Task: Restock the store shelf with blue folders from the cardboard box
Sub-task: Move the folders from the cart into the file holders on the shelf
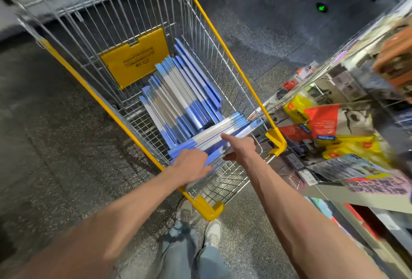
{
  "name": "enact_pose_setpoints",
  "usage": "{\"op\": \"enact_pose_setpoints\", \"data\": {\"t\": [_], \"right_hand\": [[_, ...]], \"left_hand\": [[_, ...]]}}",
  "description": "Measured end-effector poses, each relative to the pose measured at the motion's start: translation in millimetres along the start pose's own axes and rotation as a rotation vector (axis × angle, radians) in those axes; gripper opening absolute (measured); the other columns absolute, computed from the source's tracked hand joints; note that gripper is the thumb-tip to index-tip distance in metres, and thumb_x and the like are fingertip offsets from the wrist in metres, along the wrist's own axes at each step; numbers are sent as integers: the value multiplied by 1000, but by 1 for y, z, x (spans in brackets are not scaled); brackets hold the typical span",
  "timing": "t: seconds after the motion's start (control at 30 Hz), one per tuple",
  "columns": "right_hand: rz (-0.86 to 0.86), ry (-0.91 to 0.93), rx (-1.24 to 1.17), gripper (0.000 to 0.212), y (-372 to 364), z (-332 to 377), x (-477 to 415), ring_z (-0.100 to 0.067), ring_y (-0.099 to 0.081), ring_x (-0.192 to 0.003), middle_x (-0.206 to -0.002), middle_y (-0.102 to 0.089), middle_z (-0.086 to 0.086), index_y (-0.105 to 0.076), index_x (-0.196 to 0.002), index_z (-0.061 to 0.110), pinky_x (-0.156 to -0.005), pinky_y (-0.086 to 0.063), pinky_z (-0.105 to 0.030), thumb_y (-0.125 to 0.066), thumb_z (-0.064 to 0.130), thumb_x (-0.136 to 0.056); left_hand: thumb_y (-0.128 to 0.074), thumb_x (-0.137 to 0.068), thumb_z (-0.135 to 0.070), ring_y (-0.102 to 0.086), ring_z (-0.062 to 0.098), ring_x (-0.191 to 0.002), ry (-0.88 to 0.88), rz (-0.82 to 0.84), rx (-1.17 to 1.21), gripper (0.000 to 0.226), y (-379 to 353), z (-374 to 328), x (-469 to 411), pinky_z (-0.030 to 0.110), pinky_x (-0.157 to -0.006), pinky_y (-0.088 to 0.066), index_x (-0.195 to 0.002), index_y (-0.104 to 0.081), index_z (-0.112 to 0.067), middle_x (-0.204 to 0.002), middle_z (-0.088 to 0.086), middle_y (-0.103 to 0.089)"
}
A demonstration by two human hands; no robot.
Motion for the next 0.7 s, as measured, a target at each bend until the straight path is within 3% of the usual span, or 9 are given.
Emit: {"op": "enact_pose_setpoints", "data": {"t": [0.17, 0.23, 0.3, 0.37, 0.43, 0.5, 0.57, 0.7], "right_hand": [[-44, 17, 18, 27, 6, 2, 21, -34, -69, -62, -64, -54, -12, -49, -68, -3, -27, -46, -28, -72, -3, -82], [-71, 38, 38, 17, 7, -2, 26, -26, -62, -49, -64, -55, -13, -54, -83, -6, -26, -42, -24, -70, -1, -84], [-77, 53, 13, 30, 1, -10, 24, -29, -60, -48, -73, -62, -20, -50, -107, -6, -31, -49, -31, -69, 3, -85], [-72, 74, 0, 39, -9, -19, 23, -33, -66, -52, -84, -67, -26, -40, -109, -5, -36, -55, -38, -69, 7, -85], [-103, 110, -24, 44, -20, -26, 18, -34, -69, -53, -83, -68, -26, -45, -119, 0, -38, -55, -42, -69, 7, -83], [-150, 194, 7, 57, -31, -26, 18, -36, -70, -60, -83, -68, -23, -40, -131, 8, -47, -58, -48, -66, 9, -80], [-182, 255, 59, 69, -38, -18, 32, -34, -69, -67, -84, -67, -17, -31, -143, 11, -56, -59, -46, -64, 11, -82], [-218, 281, 93, 68, -27, -3, 47, -31, -67, -73, -82, -62, -13, -30, -145, 2, -65, -58, -44, -66, 13, -89]], "left_hand": [[-40, -107, -44, -64, 28, -101, 16, -24, -67, 40, 0, -10, 9, 38, -84, -45, -115, -59, -10, -107, 9, -68], [-39, -107, -45, -64, 28, -99, 27, -30, -70, 40, -5, -14, 10, 38, -83, -46, -113, -59, -11, -105, 8, -69], [-38, -107, -50, -64, 27, -93, 38, -47, -56, 45, -8, -13, 13, 38, -79, -45, -109, -60, -11, -100, 7, -68], [-38, -106, -54, -65, 27, -91, 31, -51, -41, 48, -12, -7, 16, 38, -78, -46, -108, -59, -11, -97, 6, -68], [-38, -104, -54, -65, 27, -90, 14, -39, -24, 46, -16, 1, 21, 39, -78, -47, -104, -57, -11, -94, 6, -67], [-40, -104, -51, -64, 28, -83, 2, -33, 14, 42, -21, 11, 26, 39, -72, -46, -98, -54, -12, -85, 5, -62], [-44, -102, -47, -61, 28, -75, -8, -54, 52, 36, -23, 18, 31, 39, -67, -45, -93, -52, -13, -76, 2, -57], [-46, -98, -59, -56, 18, -64, -43, -73, 184, 44, -16, 21, 34, 35, -64, -48, -110, -57, -17, -67, -7, -52]]}}
Point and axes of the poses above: each hand's wrist, its own x-axis away from the middle knuckle, its own y-axis out of the back of the hand, z = x × y, the point moved 10 cm from there along -x, towards the middle knuckle
